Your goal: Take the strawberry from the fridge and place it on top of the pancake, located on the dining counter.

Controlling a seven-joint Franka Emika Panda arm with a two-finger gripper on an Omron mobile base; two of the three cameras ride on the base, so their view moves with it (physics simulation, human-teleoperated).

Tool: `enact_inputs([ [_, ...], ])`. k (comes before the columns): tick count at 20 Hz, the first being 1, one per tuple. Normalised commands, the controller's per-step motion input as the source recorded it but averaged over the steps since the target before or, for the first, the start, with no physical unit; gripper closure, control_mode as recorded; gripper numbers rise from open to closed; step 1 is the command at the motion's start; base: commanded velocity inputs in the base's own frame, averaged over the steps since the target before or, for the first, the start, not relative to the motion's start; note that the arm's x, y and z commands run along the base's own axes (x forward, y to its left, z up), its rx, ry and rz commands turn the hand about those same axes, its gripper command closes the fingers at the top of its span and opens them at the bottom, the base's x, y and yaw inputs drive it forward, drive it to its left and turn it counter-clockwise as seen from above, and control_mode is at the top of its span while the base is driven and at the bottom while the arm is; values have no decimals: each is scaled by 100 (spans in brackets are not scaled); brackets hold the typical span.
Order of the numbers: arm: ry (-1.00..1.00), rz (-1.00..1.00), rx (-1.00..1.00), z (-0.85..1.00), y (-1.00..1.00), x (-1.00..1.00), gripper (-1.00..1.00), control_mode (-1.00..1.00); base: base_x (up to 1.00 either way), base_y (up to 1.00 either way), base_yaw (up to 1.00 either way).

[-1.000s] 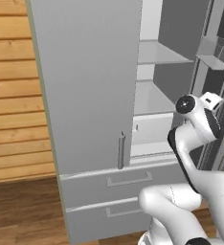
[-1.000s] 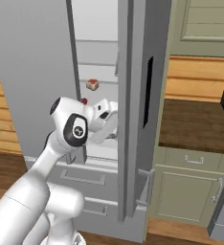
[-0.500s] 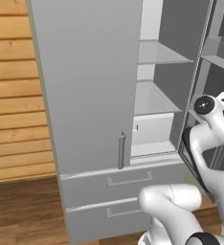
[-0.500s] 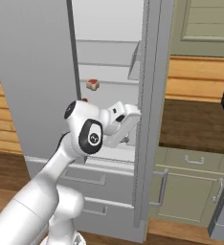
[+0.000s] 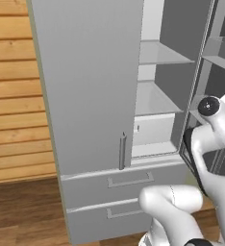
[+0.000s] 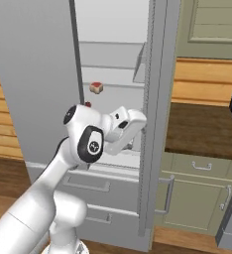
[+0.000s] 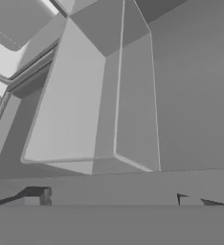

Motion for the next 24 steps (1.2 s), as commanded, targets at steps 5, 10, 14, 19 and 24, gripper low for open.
enact_inputs([
  [5, -1, 0, 0, 0, 48, -13, -100, -100, 0, 0, 0],
  [10, -7, 0, 0, -1, 69, 0, -100, -100, 0, 0, 0],
  [14, -11, 0, 5, -20, 80, 0, -100, -100, 0, 0, 0],
  [19, -9, 0, 17, -29, 73, 0, -100, -100, 0, 0, 0],
  [24, -10, 0, 30, -23, 50, 0, -100, -100, 0, 0, 0],
])
